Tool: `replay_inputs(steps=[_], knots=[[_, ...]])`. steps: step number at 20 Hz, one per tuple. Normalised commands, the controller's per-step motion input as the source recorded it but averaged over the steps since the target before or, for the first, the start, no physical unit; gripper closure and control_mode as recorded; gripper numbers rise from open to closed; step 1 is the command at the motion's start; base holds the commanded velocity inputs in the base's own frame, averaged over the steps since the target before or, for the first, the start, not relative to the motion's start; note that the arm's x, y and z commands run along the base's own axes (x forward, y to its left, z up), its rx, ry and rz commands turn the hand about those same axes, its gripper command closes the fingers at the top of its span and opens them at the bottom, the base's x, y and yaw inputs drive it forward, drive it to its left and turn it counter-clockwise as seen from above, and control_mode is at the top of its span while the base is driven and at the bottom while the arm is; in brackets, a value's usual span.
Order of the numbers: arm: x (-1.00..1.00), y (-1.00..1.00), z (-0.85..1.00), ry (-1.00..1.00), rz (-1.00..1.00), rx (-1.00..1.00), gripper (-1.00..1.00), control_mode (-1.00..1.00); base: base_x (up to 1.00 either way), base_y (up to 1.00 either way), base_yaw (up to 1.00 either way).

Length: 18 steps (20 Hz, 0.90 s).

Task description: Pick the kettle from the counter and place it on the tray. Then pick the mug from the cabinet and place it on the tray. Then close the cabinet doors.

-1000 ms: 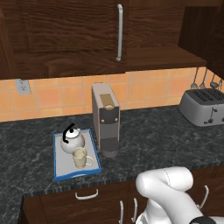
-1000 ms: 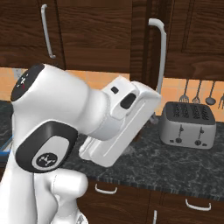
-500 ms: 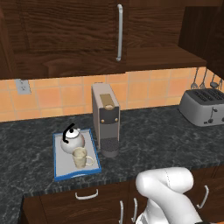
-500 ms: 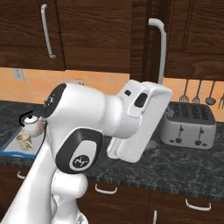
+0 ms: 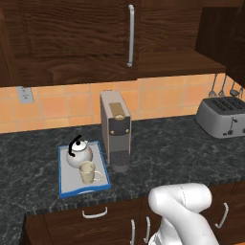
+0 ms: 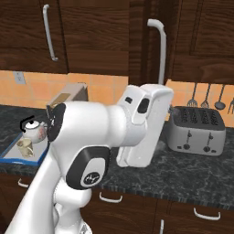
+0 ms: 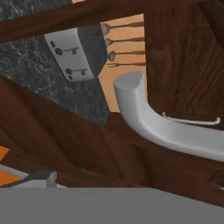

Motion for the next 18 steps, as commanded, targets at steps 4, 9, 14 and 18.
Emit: replay_inputs(steps=[4, 9, 14, 18], knots=[[0.65, 0.26, 0.0, 0.0, 0.16, -0.03, -1.0, -1.0, 0.0, 0.0, 0.0], [0.69, 0.24, 0.0, 0.0, 0.17, 0.0, -1.0, -1.0, 0.0, 0.0, 0.0], [0.73, 0.24, 0.0, 0.0, 0.18, 0.0, -1.0, -1.0, 0.0, 0.0, 0.0], [0.67, 0.3, 0.0, 0.0, 0.19, 0.0, -1.0, -1.0, 0.0, 0.0, 0.0]])
